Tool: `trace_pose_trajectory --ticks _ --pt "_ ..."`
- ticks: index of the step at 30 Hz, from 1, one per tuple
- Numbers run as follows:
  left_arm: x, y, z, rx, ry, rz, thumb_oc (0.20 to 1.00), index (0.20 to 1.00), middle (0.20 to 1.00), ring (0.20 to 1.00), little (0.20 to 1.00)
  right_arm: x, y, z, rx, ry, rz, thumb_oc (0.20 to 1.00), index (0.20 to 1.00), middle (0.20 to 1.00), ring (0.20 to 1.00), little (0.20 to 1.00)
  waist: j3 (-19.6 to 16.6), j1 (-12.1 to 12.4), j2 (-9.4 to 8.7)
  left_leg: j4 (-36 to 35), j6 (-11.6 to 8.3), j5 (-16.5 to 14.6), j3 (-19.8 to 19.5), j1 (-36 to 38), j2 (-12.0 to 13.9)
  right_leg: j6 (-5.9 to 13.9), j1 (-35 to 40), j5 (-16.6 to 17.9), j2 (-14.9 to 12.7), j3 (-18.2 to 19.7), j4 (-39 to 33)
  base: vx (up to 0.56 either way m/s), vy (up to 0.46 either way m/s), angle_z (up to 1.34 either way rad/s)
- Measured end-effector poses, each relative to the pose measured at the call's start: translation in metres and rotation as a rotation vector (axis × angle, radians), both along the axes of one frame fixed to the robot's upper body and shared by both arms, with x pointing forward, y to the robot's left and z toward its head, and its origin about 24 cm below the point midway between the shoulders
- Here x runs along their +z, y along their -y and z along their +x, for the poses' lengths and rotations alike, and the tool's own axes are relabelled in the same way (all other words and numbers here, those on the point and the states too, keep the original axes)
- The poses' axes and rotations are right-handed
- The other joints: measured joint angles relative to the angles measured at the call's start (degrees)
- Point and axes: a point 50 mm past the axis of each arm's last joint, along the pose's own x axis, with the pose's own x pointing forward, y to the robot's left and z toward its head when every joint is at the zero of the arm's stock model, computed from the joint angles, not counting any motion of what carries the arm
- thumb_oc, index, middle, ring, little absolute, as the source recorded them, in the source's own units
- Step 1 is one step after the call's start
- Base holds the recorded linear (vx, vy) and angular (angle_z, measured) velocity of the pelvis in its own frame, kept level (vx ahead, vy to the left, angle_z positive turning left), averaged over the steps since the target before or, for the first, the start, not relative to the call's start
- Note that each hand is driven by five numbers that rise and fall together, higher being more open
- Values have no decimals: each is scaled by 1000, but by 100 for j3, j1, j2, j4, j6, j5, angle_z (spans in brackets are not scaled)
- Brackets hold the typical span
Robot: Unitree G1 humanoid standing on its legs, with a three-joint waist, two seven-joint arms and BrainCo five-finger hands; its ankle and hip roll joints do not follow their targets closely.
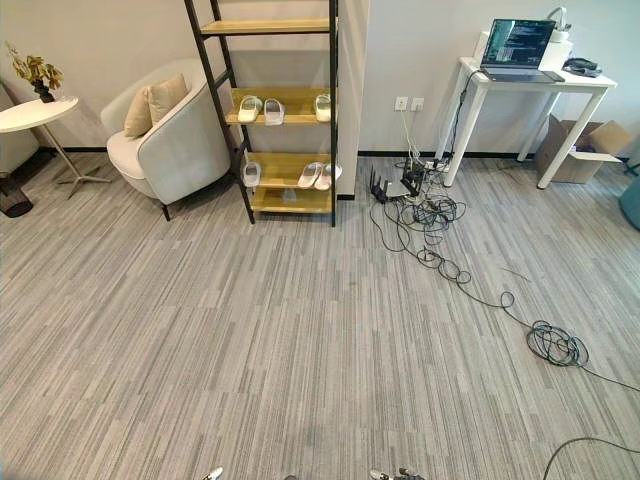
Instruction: Arrange the slippers neatly on the shoe rack.
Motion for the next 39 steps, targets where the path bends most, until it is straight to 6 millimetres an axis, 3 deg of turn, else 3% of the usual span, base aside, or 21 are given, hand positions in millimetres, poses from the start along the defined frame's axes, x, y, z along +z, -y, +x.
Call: trace_pose_trajectory --ticks 4,16,18,20,22,23,26,29,31,33,34,36,37,38,39 --pt "0 -4 0 -33 -22 26 1000 1000 1000 1000 1000 -2 -9 0 36 -16 13 1000 1000 1000 1000 1000 -66 35 -86 -12 -36 -21 -38 51 5 -42 22 -31 9 -35 -1 16 -8 4" --pt "-1 0 -4 -32 -40 13 1000 1000 1000 1000 1000 -2 -23 6 112 -13 61 1000 1000 1000 1000 1000 -150 85 -19 -6 -67 -4 -144 4 37 -81 21 -54 53 -133 -1 47 -83 5" --pt "0 1 4 -51 -22 15 1000 1000 1000 1000 1000 -3 -27 6 131 -22 75 1000 1000 1000 1000 1000 -122 169 -94 373 -192 -40 -125 -271 43 -128 -36 -59 107 -151 24 -49 -88 12" --pt "5 -2 31 -102 37 35 1000 1000 1000 1000 1000 0 -28 18 157 -7 69 1000 1000 1000 1000 1000 37 244 -252 1529 -469 -88 -18 -1153 -94 -292 -299 -67 -14 -375 70 44 -59 40" --pt "8 0 51 -116 85 39 1000 1000 1000 1000 1000 2 -26 30 169 8 57 1000 1000 1000 1000 1000 297 276 -346 2481 -531 -242 423 -1761 -26 -443 -291 35 -41 -525 28 208 31 41" --pt "8 -2 47 -112 77 44 1000 1000 1000 1000 1000 2 -26 28 168 0 55 1000 1000 1000 1000 1000 324 301 -361 2483 -528 -279 419 -1785 -8 -409 -259 -25 -4 -563 25 312 82 46" --pt "9 5 54 -113 110 51 1000 1000 1000 1000 1000 3 -14 29 153 -14 19 1000 1000 1000 1000 1000 354 427 -179 1713 -567 -290 329 -1781 -34 -223 -386 11 100 -545 29 362 103 4" --pt "6 0 42 -78 73 66 1000 1000 1000 1000 1000 8 -14 49 149 23 6 1000 1000 1000 1000 1000 471 820 -227 975 -520 -248 3 -1785 -189 -130 -615 109 196 27 17 395 121 -90" --pt "3 -4 22 -34 7 66 1000 1000 1000 1000 1000 5 -17 40 141 4 13 1000 1000 1000 1000 1000 466 883 -248 993 -389 -99 -95 -1669 -144 -182 -453 10 275 222 8 396 178 -77" --pt "4 -15 16 -20 -18 96 1000 1000 1000 1000 1000 0 -25 24 106 -24 32 1000 1000 1000 1000 1000 425 859 -507 1262 -107 -52 46 -1511 -233 -90 -197 -242 153 124 63 524 329 -11" --pt "3 -15 11 -27 -35 106 1000 1000 1000 1000 1000 -2 -30 14 86 -43 52 1000 1000 1000 1000 1000 381 927 -574 1146 140 -79 141 -1383 -171 67 -224 -540 144 76 405 370 317 -14" --pt "4 -21 6 -38 -53 129 1000 1000 1000 1000 1000 -4 -41 9 80 -47 83 1000 1000 1000 1000 1000 350 906 -674 1195 348 -246 197 -1270 -124 467 -549 -871 -30 -48 1901 274 270 -20" --pt "4 -21 5 -85 -62 143 1000 1000 1000 1000 1000 -5 -49 6 79 -39 102 1000 1000 1000 1000 1000 330 869 -660 1276 385 -343 212 -1135 -84 818 -868 -909 -136 -12 3422 201 209 -16" --pt "5 -18 15 -155 -50 158 1000 1000 1000 1000 1000 -3 -55 14 85 1 114 1000 1000 1000 1000 1000 276 769 -613 1369 513 -526 142 -1083 -102 998 -1159 -551 -257 55 4517 326 325 -12" --pt "4 -18 11 -186 -67 167 1000 1000 1000 1000 1000 -3 -55 15 76 12 117 1000 1000 1000 1000 1000 246 763 -573 1342 429 -455 161 -1069 -79 1019 -1293 -351 -281 110 5047 345 231 3"
